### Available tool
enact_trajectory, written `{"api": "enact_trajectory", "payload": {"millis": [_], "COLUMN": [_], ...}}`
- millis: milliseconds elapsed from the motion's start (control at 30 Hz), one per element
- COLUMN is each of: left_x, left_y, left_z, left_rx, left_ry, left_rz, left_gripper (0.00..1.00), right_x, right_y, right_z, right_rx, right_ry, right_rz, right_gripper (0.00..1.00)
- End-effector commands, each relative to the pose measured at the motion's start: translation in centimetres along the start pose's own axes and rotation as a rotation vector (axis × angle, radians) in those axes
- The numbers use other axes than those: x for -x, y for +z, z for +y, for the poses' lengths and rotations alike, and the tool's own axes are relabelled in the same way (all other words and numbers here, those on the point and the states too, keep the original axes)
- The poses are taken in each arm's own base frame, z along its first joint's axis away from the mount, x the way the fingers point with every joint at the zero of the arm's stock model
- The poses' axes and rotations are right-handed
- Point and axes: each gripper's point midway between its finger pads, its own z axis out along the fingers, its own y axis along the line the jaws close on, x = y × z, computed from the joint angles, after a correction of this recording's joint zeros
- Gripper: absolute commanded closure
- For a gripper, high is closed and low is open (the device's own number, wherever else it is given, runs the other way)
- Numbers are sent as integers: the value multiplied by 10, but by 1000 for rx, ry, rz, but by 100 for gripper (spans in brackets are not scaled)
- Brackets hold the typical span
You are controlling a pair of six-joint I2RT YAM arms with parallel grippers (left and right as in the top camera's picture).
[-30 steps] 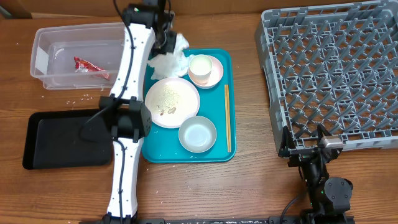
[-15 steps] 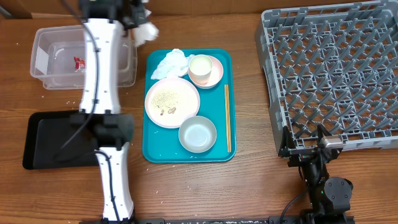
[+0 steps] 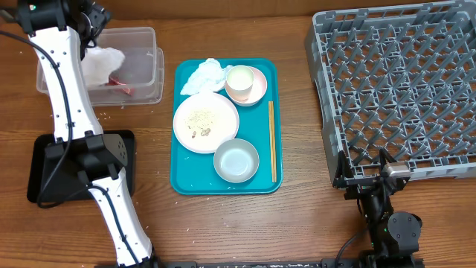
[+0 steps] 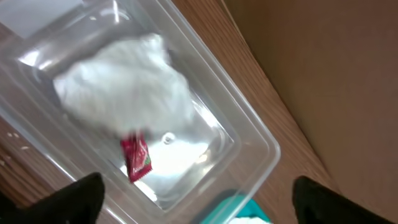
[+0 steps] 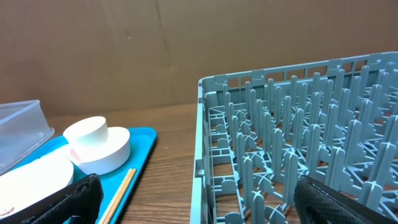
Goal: Sort waste into correct bins and load items into the dishwasher
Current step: 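Lift the tissue and release it into the clear bin, then reach the left gripper back to the remaining tissue on the tray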
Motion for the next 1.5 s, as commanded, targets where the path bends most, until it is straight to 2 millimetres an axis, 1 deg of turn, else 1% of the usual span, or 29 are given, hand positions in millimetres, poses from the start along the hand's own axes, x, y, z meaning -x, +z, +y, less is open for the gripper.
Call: {"api": "enact_trajectory", "payload": {"millis": [0,67,133,200,233,300,333,367,400,467,567,700,833,867,933,1033,1100,1267,1400,1467], "left_x": [-19,-33,-52,-76,-87,-109,-121,-131,-140,-156,-176,-200,-216,-220,-227,-242,-257,-283,-297,-300], "left_y": [13,11,6,-2,-5,-8,-7,-5,-1,6,25,52,80,90,101,119,127,144,150,152], "left_z": [-9,-26,-51,-74,-83,-93,-98,-102,-105,-111,-114,-114,-103,-98,-94,-86,-83,-75,-72,-71], "left_rx": [-37,-122,-245,-358,-395,-413,-400,-379,-362,-324,-237,-194,-154,-140,-133,-136,-152,-129,-116,-106], "left_ry": [23,138,311,500,580,686,722,746,766,804,854,892,900,898,899,913,926,945,965,971], "left_rz": [84,142,189,225,237,251,255,254,253,248,226,248,305,324,347,406,451,508,528,528], "left_gripper": [0,3,6,9,9,10,12,18,20,21,22,24,27,27,27,28,29,29,28,29], "right_x": [-1,-1,-1,-1,-1,-1,-1,-1,-1,-1,-1,-1,-1,-1,-1,-1,-1,-1,-1,-1], "right_y": [0,0,0,0,0,0,0,0,0,0,0,0,0,0,0,0,0,0,0,0], "right_z": [-1,-1,-1,-1,-1,-1,-1,-1,-1,-1,-1,-1,-1,-1,-1,-1,-1,-1,-1,-1], "right_rx": [-2,-2,-2,-2,-2,-2,-2,-2,-2,-2,-2,-2,-2,-2,-2,-2,-2,-2,-2,-2], "right_ry": [-3,-3,-3,-2,-3,-3,-3,-3,-3,-3,-3,-3,-3,-3,-2,-3,-3,-3,-3,-3], "right_rz": [-8,-8,-8,-8,-8,-8,-8,-8,-8,-8,-8,-8,-8,-8,-8,-8,-8,-8,-8,-8], "right_gripper": [0,0,0,0,0,0,0,0,0,0,0,0,0,0,0,0,0,0,0,0]}}
